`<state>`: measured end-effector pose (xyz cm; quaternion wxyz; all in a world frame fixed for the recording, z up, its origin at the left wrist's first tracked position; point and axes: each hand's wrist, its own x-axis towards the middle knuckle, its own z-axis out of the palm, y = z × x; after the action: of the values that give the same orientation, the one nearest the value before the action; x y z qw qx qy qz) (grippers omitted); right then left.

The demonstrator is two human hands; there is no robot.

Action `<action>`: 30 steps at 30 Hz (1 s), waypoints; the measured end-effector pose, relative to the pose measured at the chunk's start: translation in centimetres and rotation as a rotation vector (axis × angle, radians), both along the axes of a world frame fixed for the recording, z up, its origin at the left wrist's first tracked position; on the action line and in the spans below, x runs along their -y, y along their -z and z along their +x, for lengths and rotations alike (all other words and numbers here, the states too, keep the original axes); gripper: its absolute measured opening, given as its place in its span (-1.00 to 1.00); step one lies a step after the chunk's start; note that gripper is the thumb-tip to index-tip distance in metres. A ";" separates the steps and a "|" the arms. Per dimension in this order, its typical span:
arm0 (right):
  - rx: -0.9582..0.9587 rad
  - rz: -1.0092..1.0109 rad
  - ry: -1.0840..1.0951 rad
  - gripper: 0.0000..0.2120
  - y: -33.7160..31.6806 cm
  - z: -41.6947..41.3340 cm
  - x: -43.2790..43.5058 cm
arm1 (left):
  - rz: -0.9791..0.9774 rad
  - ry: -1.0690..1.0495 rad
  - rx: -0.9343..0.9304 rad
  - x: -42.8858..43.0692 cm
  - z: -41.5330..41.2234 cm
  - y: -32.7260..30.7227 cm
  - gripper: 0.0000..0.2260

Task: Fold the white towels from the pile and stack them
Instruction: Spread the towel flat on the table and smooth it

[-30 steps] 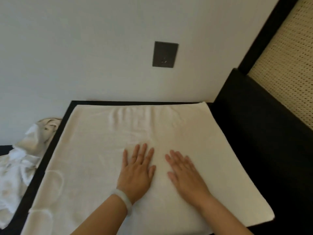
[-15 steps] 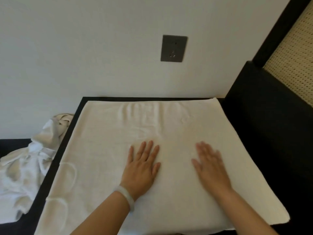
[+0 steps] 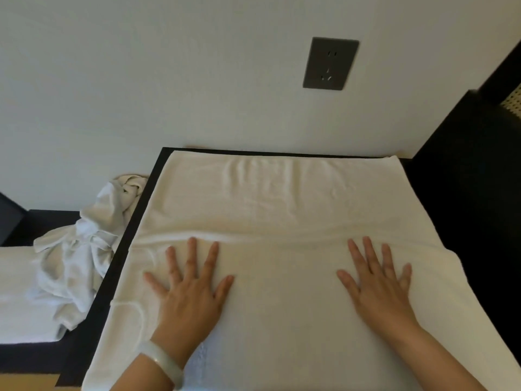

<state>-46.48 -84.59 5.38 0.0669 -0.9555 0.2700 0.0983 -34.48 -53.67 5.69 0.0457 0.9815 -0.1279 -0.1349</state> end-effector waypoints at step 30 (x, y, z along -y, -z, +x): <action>0.097 -0.015 -0.069 -0.43 0.1 9.5 -3.7 | -0.121 -0.138 0.135 -0.6 5.6 -0.2 -0.47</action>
<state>-36.94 -80.88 5.32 0.0693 -0.9683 0.2342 0.0518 -28.90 -53.08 5.92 0.1054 0.9903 -0.0705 -0.0568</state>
